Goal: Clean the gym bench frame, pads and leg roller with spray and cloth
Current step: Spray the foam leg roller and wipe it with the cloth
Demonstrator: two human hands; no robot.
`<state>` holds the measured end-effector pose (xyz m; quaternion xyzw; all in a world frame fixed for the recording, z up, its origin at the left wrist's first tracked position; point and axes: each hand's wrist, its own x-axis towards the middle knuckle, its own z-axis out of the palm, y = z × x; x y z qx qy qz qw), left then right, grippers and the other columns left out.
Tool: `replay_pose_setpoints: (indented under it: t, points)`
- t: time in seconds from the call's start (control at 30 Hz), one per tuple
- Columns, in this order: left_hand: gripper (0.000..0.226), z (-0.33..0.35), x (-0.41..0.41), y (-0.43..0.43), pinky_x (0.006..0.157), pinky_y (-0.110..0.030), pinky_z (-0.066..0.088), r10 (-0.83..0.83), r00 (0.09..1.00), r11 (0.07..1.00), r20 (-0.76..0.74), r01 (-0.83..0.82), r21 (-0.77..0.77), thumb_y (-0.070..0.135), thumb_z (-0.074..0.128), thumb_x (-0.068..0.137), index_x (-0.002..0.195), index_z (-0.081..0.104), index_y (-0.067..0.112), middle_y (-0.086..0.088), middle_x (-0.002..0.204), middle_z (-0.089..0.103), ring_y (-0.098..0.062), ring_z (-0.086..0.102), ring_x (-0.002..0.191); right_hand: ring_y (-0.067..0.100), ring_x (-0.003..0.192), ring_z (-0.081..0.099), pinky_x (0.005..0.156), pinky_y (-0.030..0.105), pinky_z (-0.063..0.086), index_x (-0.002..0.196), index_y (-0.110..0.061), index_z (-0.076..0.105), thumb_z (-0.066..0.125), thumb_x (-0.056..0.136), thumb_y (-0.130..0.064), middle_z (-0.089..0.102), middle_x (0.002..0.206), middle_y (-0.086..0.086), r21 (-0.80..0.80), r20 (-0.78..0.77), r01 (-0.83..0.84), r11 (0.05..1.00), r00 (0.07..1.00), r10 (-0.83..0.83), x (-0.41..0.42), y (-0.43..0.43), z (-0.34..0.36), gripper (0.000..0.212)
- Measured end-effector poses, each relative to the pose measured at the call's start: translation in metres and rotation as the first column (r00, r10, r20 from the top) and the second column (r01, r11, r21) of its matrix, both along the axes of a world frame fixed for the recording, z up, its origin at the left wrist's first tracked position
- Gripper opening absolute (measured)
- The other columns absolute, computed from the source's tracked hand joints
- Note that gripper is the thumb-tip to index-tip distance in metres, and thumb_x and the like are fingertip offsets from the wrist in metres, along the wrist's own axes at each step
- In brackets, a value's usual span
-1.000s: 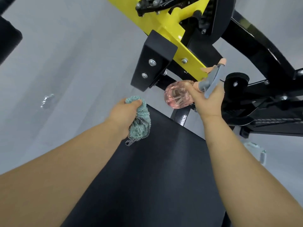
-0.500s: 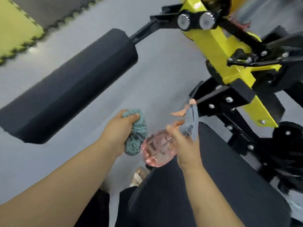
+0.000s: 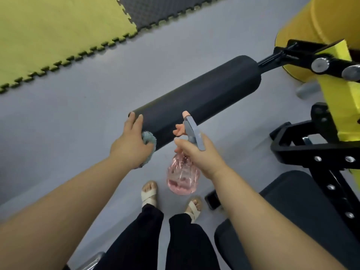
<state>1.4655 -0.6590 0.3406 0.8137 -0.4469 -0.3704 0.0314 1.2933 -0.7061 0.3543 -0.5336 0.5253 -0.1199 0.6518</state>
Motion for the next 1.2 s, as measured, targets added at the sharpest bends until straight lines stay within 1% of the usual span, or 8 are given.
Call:
replay_pose_setpoints:
  t: [0.13, 0.23, 0.43, 0.63, 0.73, 0.83, 1.03, 1.2]
  points:
    - [0.081, -0.021, 0.018, 0.002, 0.08, -0.033, 0.041, -0.155, 0.988, 0.977, 0.019, 0.15, 0.152, 0.031, 0.05, 0.089, 0.15, -0.004, 0.023, 0.01, 0.157, -0.015, -0.026, 0.047, 0.125, 0.01, 0.071, 0.068, 0.064, 0.023, 0.05, 0.105, -0.021, 0.06, 0.06, 0.088, -0.043, 0.063, 0.087, -0.004, 0.048, -0.202, -0.056, 0.997, 0.977, 0.064, 0.02, 0.003, 0.0, 0.028]
    - [0.082, -0.031, 0.024, 0.009, 0.087, -0.035, 0.042, -0.162, 0.986, 0.969, -0.042, 0.167, 0.185, 0.029, 0.048, 0.09, 0.15, -0.008, 0.026, 0.009, 0.158, -0.008, -0.026, 0.045, 0.127, 0.013, 0.07, 0.068, 0.066, 0.026, 0.048, 0.098, -0.017, 0.06, 0.059, 0.088, -0.035, 0.062, 0.084, -0.003, 0.04, -0.294, -0.052, 0.998, 0.954, 0.061, 0.023, 0.001, 0.001, 0.02]
    - [0.075, -0.032, 0.011, 0.01, 0.064, -0.034, 0.043, -0.113, 0.993, 0.977, 0.023, 0.107, 0.184, 0.018, 0.043, 0.093, 0.15, -0.004, 0.023, 0.01, 0.155, -0.019, -0.029, 0.058, 0.08, 0.017, 0.074, 0.069, 0.07, 0.033, 0.047, 0.084, -0.015, 0.057, 0.053, 0.084, -0.018, 0.06, 0.082, 0.004, 0.062, -0.415, 0.029, 0.998, 0.91, -0.001, 0.012, -0.022, 0.005, 0.005]
    - [0.065, -0.032, -0.001, 0.003, 0.062, -0.034, 0.038, -0.127, 0.99, 0.978, 0.067, 0.114, 0.173, 0.016, 0.044, 0.092, 0.147, 0.01, 0.012, 0.011, 0.156, -0.014, -0.03, 0.055, 0.084, 0.016, 0.072, 0.07, 0.064, 0.029, 0.051, 0.104, -0.009, 0.06, 0.06, 0.083, -0.022, 0.065, 0.088, 0.007, 0.099, -0.485, 0.31, 0.946, 0.844, -0.226, -0.018, -0.067, 0.012, 0.025]
    - [0.052, -0.03, -0.004, 0.002, 0.06, -0.034, 0.038, -0.163, 0.979, 0.977, 0.12, 0.143, 0.156, 0.014, 0.045, 0.092, 0.139, 0.024, 0.01, 0.004, 0.156, 0.003, -0.032, 0.058, 0.086, 0.019, 0.063, 0.066, 0.056, 0.027, 0.053, 0.098, -0.003, 0.058, 0.056, 0.085, -0.015, 0.063, 0.082, 0.007, 0.119, -0.46, 0.418, 0.901, 0.827, -0.323, -0.034, -0.088, 0.018, 0.017]
    - [0.059, -0.025, -0.012, -0.002, 0.057, -0.033, 0.039, -0.245, 0.947, 0.963, 0.208, 0.211, 0.169, 0.015, 0.046, 0.091, 0.143, 0.018, 0.01, -0.004, 0.146, 0.02, -0.032, 0.06, 0.088, 0.02, 0.059, 0.062, 0.052, 0.026, 0.053, 0.098, -0.001, 0.056, 0.053, 0.086, -0.008, 0.061, 0.076, 0.01, 0.157, -0.472, 0.44, 0.884, 0.82, -0.324, -0.049, -0.104, 0.028, 0.014]
    - [0.074, -0.028, 0.0, -0.026, 0.067, -0.035, 0.044, -0.26, 0.95, 0.94, 0.171, 0.209, 0.271, 0.021, 0.043, 0.094, 0.15, -0.006, 0.021, -0.004, 0.156, -0.013, -0.032, 0.057, 0.097, 0.021, 0.075, 0.068, 0.059, 0.031, 0.055, 0.096, -0.007, 0.059, 0.065, 0.087, -0.03, 0.064, 0.099, 0.008, 0.176, -0.472, 0.412, 0.894, 0.832, -0.291, -0.069, -0.126, 0.044, 0.025]
    - [0.079, -0.025, -0.001, -0.025, 0.067, -0.034, 0.047, -0.288, 0.947, 0.916, 0.143, 0.229, 0.329, 0.011, 0.042, 0.09, 0.15, -0.009, 0.022, -0.001, 0.156, -0.02, -0.034, 0.058, 0.101, 0.019, 0.071, 0.067, 0.064, 0.034, 0.052, 0.085, -0.011, 0.059, 0.058, 0.088, -0.026, 0.066, 0.09, 0.004, 0.203, -0.512, 0.26, 0.944, 0.85, -0.124, -0.055, -0.116, 0.047, 0.015]
